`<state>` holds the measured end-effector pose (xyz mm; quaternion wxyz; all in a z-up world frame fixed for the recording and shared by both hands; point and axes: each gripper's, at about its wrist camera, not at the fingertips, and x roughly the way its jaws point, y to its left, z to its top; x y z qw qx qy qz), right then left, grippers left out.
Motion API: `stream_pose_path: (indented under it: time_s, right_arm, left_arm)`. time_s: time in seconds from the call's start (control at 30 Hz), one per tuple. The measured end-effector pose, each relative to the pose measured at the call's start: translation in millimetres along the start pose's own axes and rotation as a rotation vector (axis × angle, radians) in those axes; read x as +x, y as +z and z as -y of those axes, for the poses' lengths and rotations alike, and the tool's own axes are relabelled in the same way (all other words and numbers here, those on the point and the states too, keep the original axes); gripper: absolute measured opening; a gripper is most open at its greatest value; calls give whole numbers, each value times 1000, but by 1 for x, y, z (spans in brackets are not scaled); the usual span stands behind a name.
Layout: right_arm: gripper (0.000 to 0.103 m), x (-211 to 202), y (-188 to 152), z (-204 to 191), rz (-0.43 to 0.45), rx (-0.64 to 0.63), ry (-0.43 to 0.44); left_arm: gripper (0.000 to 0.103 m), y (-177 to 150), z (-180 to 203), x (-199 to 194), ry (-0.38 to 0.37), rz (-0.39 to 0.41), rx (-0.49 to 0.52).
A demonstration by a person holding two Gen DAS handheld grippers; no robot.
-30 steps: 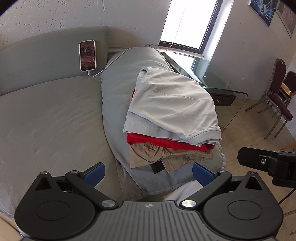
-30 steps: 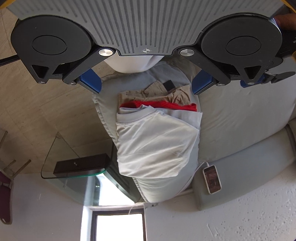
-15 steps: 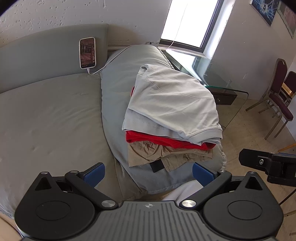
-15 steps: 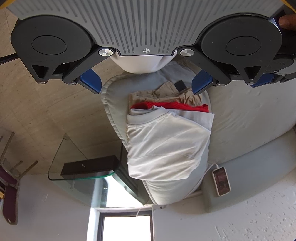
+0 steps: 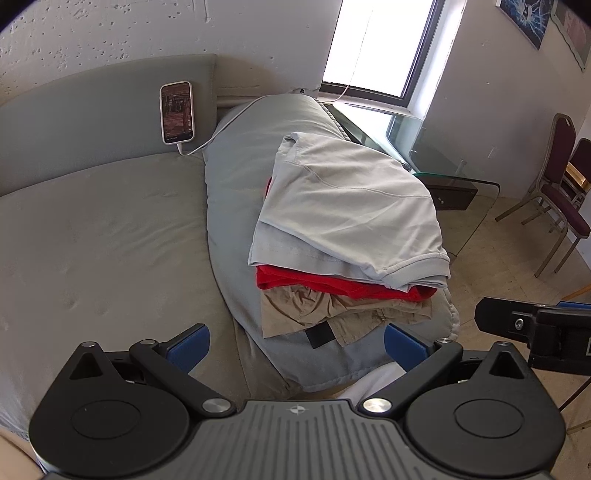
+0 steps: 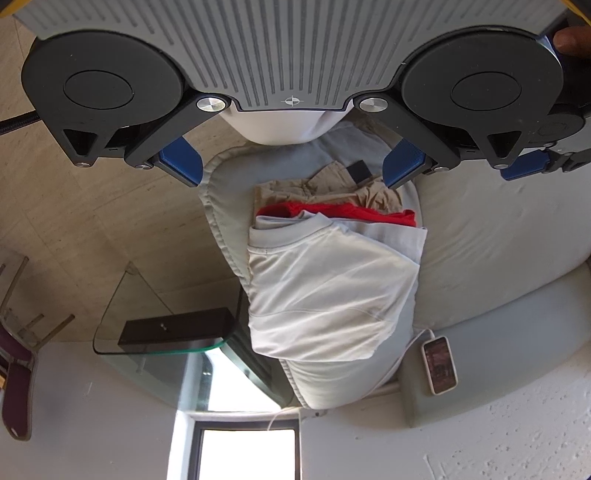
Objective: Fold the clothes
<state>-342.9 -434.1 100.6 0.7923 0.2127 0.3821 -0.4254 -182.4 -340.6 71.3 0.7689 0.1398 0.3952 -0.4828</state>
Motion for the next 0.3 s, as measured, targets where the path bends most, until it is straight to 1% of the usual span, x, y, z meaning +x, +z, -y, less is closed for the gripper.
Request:
stream_pose_path:
  time_s: [0.17,0.3]
  right_arm:
    - [103,0,-1,-1,-1,-2,-4]
    - [103,2,1,-5,-2,-1,5]
  left_arm:
    - [102,-1,-2,1,1,-2,-2]
    - [102,-1,-7,-2,2,33,-6]
